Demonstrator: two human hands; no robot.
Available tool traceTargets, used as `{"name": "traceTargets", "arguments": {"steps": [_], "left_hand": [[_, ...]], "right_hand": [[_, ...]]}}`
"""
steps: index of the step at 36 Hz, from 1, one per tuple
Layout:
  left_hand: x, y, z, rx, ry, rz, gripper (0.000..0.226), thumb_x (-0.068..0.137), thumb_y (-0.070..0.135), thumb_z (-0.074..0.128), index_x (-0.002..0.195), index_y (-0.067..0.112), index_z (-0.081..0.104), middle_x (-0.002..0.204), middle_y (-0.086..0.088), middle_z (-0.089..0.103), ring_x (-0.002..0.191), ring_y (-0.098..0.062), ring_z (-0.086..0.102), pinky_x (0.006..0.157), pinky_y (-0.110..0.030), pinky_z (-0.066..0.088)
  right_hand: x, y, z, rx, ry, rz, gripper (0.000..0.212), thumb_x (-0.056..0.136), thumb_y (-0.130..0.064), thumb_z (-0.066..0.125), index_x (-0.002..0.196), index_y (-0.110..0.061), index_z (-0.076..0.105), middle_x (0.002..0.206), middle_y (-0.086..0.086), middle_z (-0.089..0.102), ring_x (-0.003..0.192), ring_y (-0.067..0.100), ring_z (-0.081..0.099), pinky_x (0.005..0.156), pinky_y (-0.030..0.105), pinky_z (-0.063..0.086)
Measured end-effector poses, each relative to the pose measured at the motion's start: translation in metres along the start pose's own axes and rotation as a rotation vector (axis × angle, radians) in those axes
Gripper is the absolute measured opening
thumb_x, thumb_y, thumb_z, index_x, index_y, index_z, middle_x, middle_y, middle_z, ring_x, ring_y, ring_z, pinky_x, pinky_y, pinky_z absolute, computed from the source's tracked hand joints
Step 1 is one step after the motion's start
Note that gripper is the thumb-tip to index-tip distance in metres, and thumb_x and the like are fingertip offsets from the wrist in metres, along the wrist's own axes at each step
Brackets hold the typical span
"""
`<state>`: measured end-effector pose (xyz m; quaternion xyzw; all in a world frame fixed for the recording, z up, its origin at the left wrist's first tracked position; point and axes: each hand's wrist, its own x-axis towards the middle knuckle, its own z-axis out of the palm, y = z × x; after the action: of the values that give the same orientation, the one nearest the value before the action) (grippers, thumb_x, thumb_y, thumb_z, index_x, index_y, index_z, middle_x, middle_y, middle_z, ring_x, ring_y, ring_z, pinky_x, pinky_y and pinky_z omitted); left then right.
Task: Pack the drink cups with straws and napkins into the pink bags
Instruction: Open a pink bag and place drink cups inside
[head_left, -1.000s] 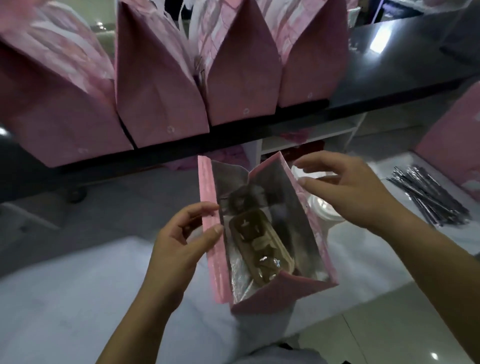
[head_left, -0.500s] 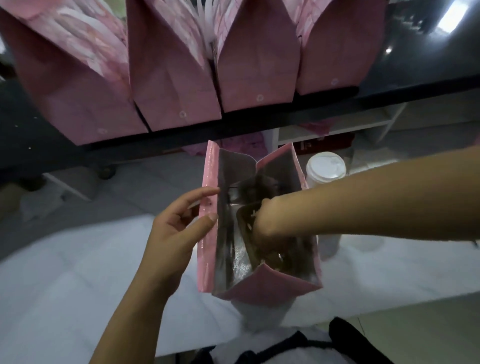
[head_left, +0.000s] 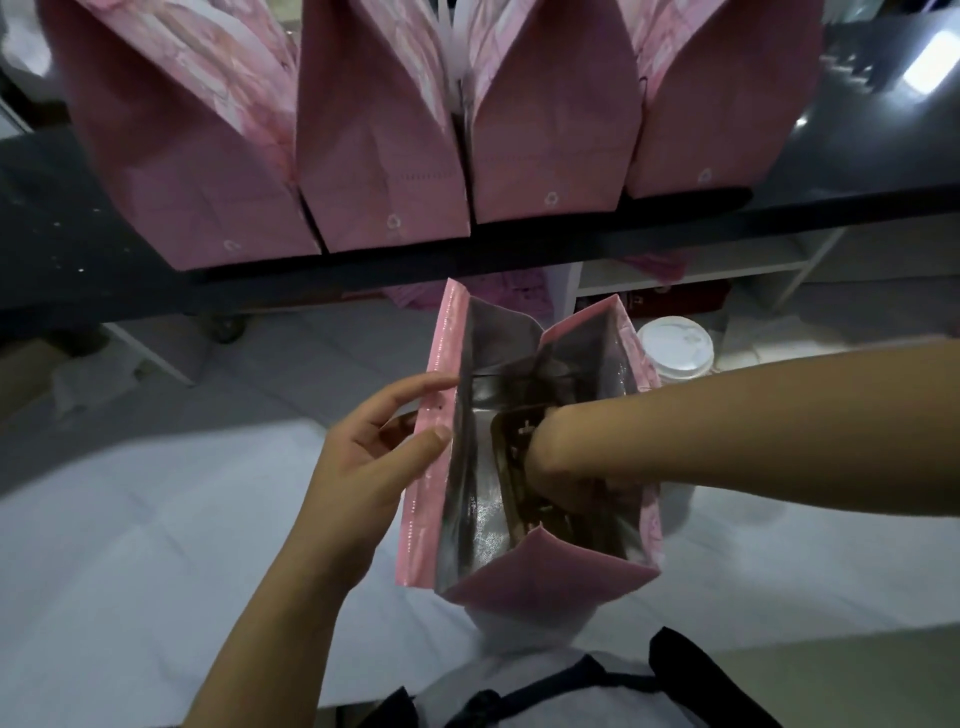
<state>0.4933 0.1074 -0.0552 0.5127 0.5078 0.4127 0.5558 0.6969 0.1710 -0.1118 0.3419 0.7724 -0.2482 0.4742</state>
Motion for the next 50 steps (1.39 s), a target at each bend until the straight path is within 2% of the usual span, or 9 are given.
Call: {"name": "traceTargets", "arguments": {"steps": [4, 13, 22, 29, 34, 36, 41, 44, 50], "left_hand": [[0.003, 0.001, 0.002, -0.012, 0.010, -0.017, 0.041, 0.094, 0.002, 0.061, 0.111, 0.036, 0.075, 0.117, 0.002, 0.072, 0.108, -0.032, 0.067, 0.087, -0.050, 0.060], [0.007, 0.008, 0.006, 0.006, -0.016, -0.020, 0.035, 0.079, 0.023, 0.068, 0.106, 0.043, 0.075, 0.111, 0.011, 0.072, 0.109, -0.026, 0.067, 0.093, -0.057, 0.056], [0.006, 0.002, 0.002, 0.034, -0.039, 0.039, 0.035, 0.079, 0.030, 0.067, 0.110, 0.045, 0.073, 0.121, 0.008, 0.071, 0.115, -0.023, 0.065, 0.098, -0.054, 0.054], [0.007, -0.004, 0.000, 0.003, -0.038, 0.037, 0.036, 0.075, 0.041, 0.076, 0.110, 0.044, 0.073, 0.121, 0.008, 0.072, 0.114, -0.020, 0.067, 0.095, -0.049, 0.054], [0.008, -0.009, -0.005, -0.005, -0.043, 0.025, 0.039, 0.078, 0.033, 0.068, 0.115, 0.043, 0.071, 0.123, 0.009, 0.071, 0.113, -0.020, 0.067, 0.089, -0.042, 0.055], [0.010, -0.010, -0.007, -0.014, -0.051, 0.027, 0.040, 0.078, 0.029, 0.067, 0.116, 0.042, 0.071, 0.124, 0.009, 0.071, 0.115, -0.019, 0.067, 0.090, -0.041, 0.053], [0.019, -0.006, -0.012, 0.018, -0.101, 0.072, 0.048, 0.076, 0.029, 0.074, 0.123, 0.037, 0.069, 0.126, 0.007, 0.070, 0.114, -0.013, 0.067, 0.088, -0.036, 0.051], [0.028, -0.001, -0.014, 0.045, -0.119, 0.109, 0.050, 0.078, 0.019, 0.076, 0.123, 0.039, 0.069, 0.122, 0.008, 0.071, 0.105, -0.010, 0.069, 0.072, -0.022, 0.058], [0.035, 0.008, -0.015, 0.041, -0.195, 0.147, 0.048, 0.080, 0.015, 0.071, 0.122, 0.038, 0.069, 0.124, 0.007, 0.070, 0.110, -0.012, 0.068, 0.076, -0.016, 0.056]], "right_hand": [[0.014, -0.017, -0.008, -0.488, -0.208, 0.139, 0.041, 0.097, -0.043, 0.054, 0.134, -0.026, 0.058, 0.130, 0.000, 0.061, 0.119, 0.026, 0.058, 0.105, 0.045, 0.044], [0.002, -0.020, -0.014, -0.178, -0.081, 0.136, 0.037, 0.102, -0.035, 0.048, 0.136, -0.020, 0.053, 0.100, -0.003, 0.056, 0.084, 0.017, 0.054, 0.068, 0.032, 0.041], [-0.026, -0.015, -0.035, -0.091, 0.002, -0.018, 0.037, 0.101, -0.041, 0.052, 0.129, -0.018, 0.057, 0.109, -0.001, 0.060, 0.089, 0.017, 0.059, 0.074, 0.029, 0.046], [-0.141, 0.034, -0.034, 0.636, 0.854, -0.216, 0.022, 0.094, -0.038, 0.061, 0.116, -0.036, 0.065, 0.109, -0.023, 0.062, 0.098, -0.002, 0.060, 0.084, 0.020, 0.050], [-0.134, 0.103, 0.029, 1.054, 1.535, 0.181, 0.005, 0.088, -0.025, 0.070, 0.085, -0.028, 0.073, 0.081, -0.010, 0.071, 0.082, 0.008, 0.068, 0.077, 0.029, 0.052], [-0.108, 0.128, 0.053, 1.167, 1.413, 0.405, 0.013, 0.084, -0.029, 0.074, 0.097, -0.030, 0.073, 0.092, -0.012, 0.071, 0.094, 0.015, 0.067, 0.083, 0.035, 0.050], [-0.047, 0.154, 0.080, 1.065, 0.979, 0.553, 0.091, 0.071, -0.047, 0.083, 0.148, -0.042, 0.036, 0.148, 0.006, 0.038, 0.117, 0.028, 0.052, 0.089, 0.035, 0.043], [-0.025, 0.161, 0.079, 1.043, 0.969, 0.546, 0.097, 0.067, -0.049, 0.085, 0.149, -0.039, 0.035, 0.151, 0.009, 0.036, 0.125, 0.033, 0.050, 0.097, 0.037, 0.043], [-0.022, 0.157, 0.069, 0.997, 1.035, 0.616, 0.088, 0.067, -0.044, 0.086, 0.143, -0.032, 0.043, 0.133, 0.014, 0.048, 0.110, 0.036, 0.056, 0.087, 0.037, 0.048]]}}
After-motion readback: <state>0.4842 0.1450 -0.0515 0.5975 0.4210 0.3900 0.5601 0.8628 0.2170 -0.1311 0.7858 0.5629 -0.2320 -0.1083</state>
